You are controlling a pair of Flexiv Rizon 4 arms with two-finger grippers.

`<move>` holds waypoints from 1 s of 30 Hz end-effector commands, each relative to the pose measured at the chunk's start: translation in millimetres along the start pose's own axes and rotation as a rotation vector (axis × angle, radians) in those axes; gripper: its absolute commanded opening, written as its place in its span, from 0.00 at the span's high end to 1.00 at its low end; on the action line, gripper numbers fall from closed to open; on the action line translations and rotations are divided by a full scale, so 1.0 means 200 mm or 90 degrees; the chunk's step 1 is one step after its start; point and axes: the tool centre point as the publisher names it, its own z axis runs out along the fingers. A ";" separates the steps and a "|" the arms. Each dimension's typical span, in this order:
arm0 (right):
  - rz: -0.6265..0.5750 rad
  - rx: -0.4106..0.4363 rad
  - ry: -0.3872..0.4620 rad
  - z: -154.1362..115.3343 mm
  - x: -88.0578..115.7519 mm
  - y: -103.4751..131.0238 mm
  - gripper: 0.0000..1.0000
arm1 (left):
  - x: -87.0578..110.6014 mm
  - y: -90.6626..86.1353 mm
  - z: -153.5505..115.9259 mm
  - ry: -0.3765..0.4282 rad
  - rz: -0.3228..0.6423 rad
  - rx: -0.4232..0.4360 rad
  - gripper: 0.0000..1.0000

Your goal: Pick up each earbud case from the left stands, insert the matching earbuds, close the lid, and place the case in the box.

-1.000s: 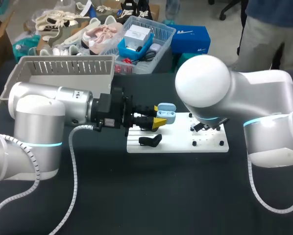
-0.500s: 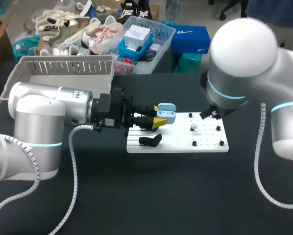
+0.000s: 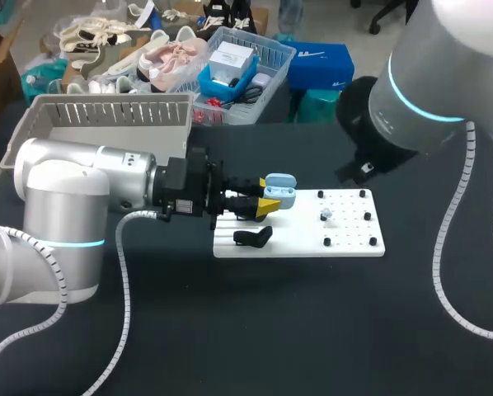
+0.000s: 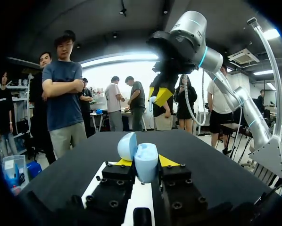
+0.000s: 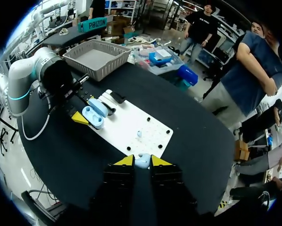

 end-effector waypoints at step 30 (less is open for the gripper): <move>0.100 -0.081 -0.007 -0.09 -0.08 0.29 1.00 | 0.00 0.00 0.00 0.001 0.000 -0.001 1.00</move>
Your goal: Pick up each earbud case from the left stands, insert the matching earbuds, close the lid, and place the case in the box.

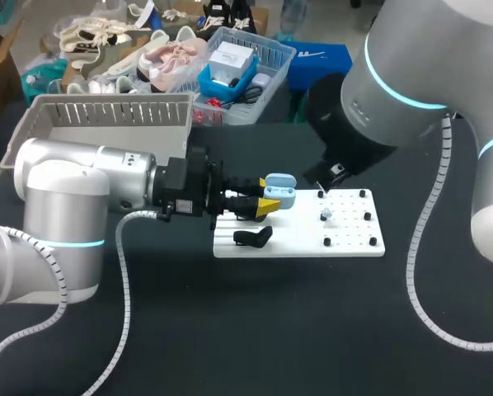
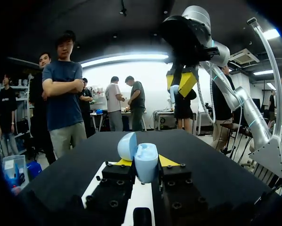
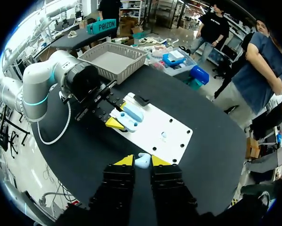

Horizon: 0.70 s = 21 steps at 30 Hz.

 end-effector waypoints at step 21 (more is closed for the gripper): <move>0.291 0.135 0.014 -0.04 -0.07 0.12 1.00 | 0.00 0.00 0.00 0.001 0.000 -0.001 1.00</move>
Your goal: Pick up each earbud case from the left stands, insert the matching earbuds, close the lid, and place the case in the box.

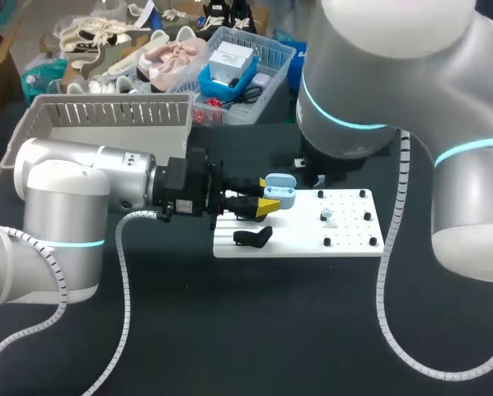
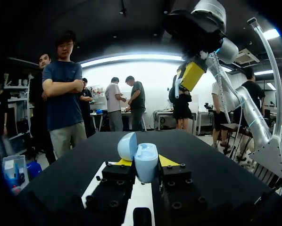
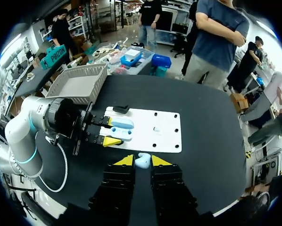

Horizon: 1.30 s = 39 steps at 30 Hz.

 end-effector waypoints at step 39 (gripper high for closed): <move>0.252 0.078 0.105 0.08 -0.10 0.06 1.00 | 0.00 0.00 0.00 0.001 0.000 -0.001 1.00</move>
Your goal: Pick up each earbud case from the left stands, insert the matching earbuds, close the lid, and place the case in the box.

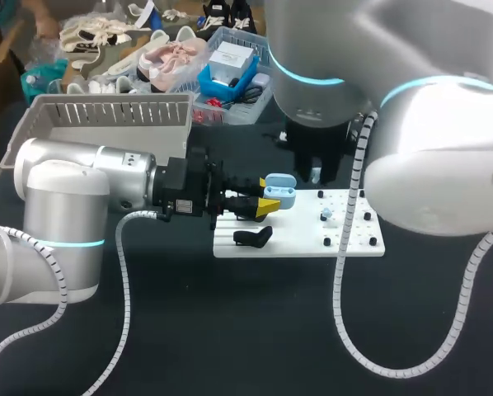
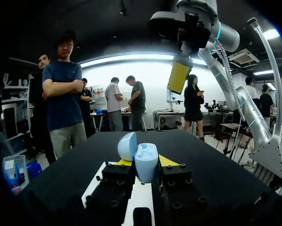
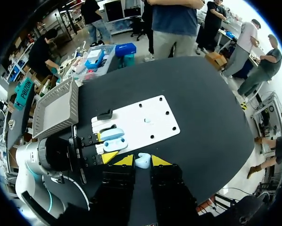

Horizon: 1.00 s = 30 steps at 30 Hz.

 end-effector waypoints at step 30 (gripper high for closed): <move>0.078 0.058 0.008 0.07 -0.07 0.10 1.00 | 0.00 0.00 0.00 0.000 0.000 -0.001 1.00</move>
